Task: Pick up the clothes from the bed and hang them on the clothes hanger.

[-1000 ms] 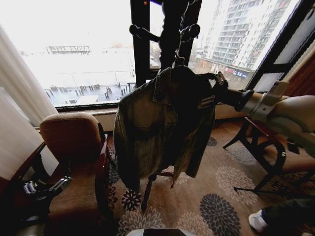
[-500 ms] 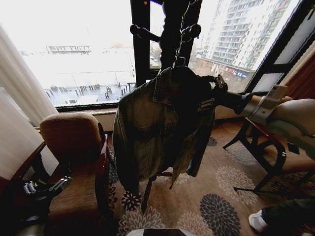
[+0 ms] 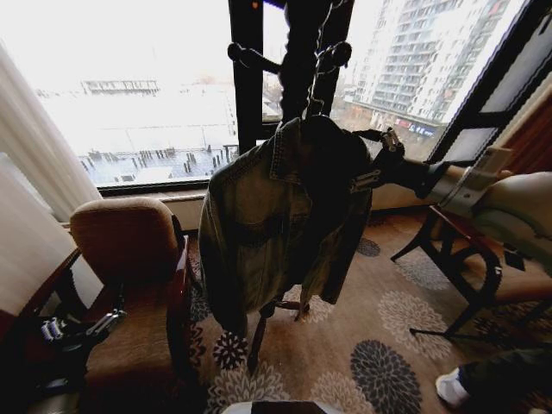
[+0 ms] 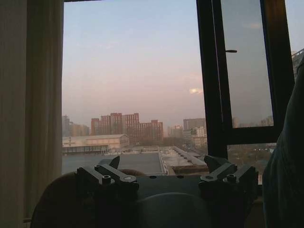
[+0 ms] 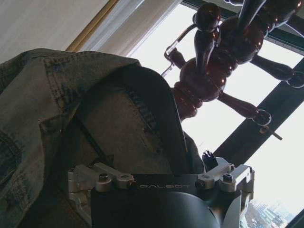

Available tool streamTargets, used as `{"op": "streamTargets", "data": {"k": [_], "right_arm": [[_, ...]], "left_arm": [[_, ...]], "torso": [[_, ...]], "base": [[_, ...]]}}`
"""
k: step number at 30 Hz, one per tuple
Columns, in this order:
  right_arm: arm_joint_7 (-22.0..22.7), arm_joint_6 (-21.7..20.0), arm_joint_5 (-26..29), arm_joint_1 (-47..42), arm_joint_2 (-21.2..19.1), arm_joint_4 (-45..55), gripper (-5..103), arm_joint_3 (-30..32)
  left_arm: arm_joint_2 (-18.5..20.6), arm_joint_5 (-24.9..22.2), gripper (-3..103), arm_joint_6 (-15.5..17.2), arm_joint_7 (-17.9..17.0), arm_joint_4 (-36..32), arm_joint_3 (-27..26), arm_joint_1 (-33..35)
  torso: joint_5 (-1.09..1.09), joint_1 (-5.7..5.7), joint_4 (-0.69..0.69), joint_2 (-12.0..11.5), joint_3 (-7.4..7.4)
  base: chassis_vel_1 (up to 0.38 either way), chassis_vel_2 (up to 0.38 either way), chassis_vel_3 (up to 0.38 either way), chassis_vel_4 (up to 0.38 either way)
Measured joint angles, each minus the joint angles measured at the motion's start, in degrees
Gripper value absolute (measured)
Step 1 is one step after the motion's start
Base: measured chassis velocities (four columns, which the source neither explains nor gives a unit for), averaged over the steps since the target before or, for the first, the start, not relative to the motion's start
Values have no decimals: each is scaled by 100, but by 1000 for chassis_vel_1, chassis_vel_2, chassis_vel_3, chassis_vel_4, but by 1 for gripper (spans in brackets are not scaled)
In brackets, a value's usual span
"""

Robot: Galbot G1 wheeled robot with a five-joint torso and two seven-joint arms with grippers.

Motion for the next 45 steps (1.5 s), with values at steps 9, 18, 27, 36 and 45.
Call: {"op": "streamTargets", "data": {"k": [9, 18, 27, 36, 45], "right_arm": [[25, 15, 91, 201, -297, 108, 100, -78], [284, -161, 332, 665, -690, 328, 100, -234], [483, -338, 698, 2008, -1419, 295, 100, -1384], [419, -395, 702, 5679, -2625, 697, 100, -5017], [364, -399, 582, 7348, -3965, 874, 100, -6615]], "left_arm": [[0, 0, 100, 0, 0, 0, 0, 0], [0, 0, 100, 0, 0, 0, 0, 0], [0, 0, 100, 0, 0, 0, 0, 0], [-1, 0, 100, -1, 1, 0, 0, 0], [1, 0, 100, -1, -1, 0, -1, 0]], "torso": [[0, 0, -1, 0, 0], [0, 0, 0, 0, 0], [-3, 0, -1, 1, 0], [1, -1, -2, 0, -1], [0, -1, -1, 1, 0]], "base": [[0, 0, 0, 0], [0, 0, 0, 0], [0, 0, 0, 0], [0, 0, 0, 0], [0, 0, 0, 0]]}}
